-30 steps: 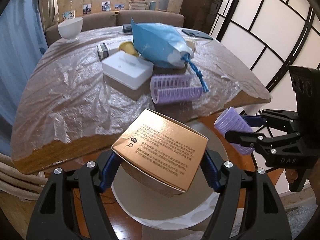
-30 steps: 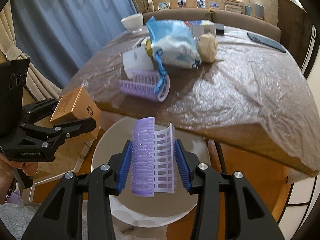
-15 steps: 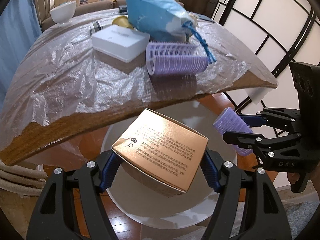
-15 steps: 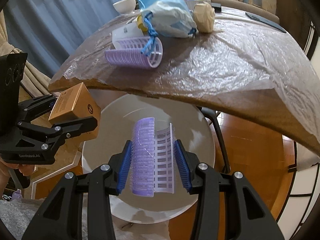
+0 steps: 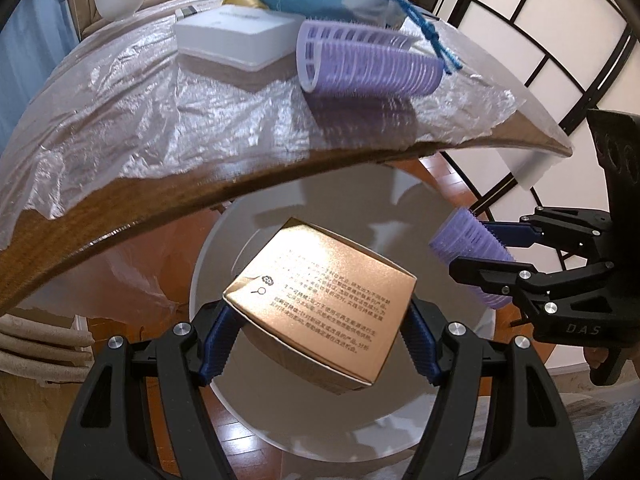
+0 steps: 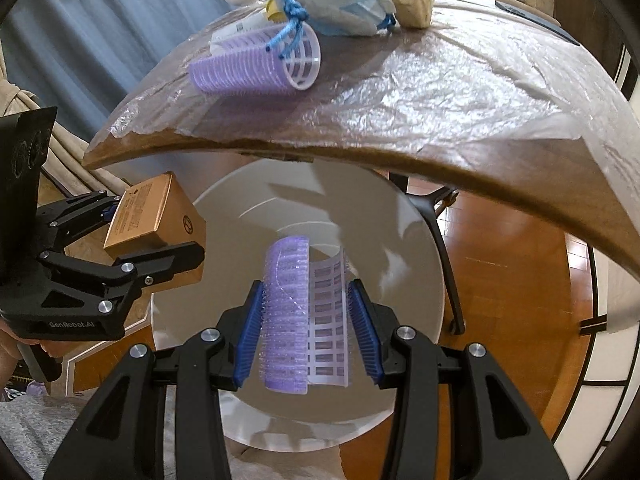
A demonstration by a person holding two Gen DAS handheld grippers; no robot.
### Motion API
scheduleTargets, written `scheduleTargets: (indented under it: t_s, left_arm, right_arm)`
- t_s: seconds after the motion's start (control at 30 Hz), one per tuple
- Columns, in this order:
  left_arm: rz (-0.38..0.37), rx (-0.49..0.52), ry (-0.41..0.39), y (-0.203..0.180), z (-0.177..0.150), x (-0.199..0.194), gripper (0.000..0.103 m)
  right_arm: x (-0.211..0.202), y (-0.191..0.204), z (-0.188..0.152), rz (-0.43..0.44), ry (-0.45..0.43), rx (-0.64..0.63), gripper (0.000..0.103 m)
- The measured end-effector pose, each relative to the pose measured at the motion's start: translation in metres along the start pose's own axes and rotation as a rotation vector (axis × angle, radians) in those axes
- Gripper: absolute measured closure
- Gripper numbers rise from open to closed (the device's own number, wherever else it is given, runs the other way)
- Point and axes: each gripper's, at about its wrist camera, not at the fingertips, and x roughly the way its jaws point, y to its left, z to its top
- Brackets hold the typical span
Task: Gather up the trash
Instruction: 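Carry the cardboard box with the left tool while the right tool carries the roller over the white bucket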
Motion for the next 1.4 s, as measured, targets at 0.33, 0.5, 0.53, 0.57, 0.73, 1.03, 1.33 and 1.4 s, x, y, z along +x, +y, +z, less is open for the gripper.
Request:
scheduleTargets:
  t_s: [0.33, 0.5, 0.53, 0.57, 0.73, 1.03, 1.33, 1.4]
  left_arm:
    - [-0.002, 0.01, 0.027, -0.001, -0.004, 0.016, 0.031]
    - [-0.002, 0.019, 0.042, -0.001, 0.001, 0.03, 0.031]
    - [-0.002, 0.021, 0.045, -0.001, 0.001, 0.031, 0.031]
    - [-0.002, 0.022, 0.048, 0.0, 0.001, 0.035, 0.031]
    - [0.001, 0.026, 0.064, 0.002, 0.003, 0.043, 0.031]
    - [0.006, 0.029, 0.089, 0.005, 0.006, 0.057, 0.03]
    - [0.012, 0.03, 0.11, 0.004, 0.008, 0.064, 0.031]
    - [0.014, 0.03, 0.114, 0.005, 0.009, 0.064, 0.031]
  right_arm:
    - [0.015, -0.001, 0.0, -0.002, 0.021, 0.012, 0.06]
    - [0.025, -0.006, 0.0, -0.004, 0.04, 0.023, 0.06]
    - [0.025, -0.007, 0.0, -0.004, 0.043, 0.023, 0.06]
    - [0.026, -0.007, 0.0, -0.006, 0.046, 0.023, 0.06]
    - [0.03, -0.013, -0.004, -0.011, 0.056, 0.026, 0.06]
    - [0.037, -0.016, -0.005, -0.018, 0.076, 0.03, 0.06]
    - [0.042, -0.02, -0.005, -0.025, 0.092, 0.04, 0.06]
    - [0.043, -0.021, -0.006, -0.027, 0.095, 0.043, 0.06]
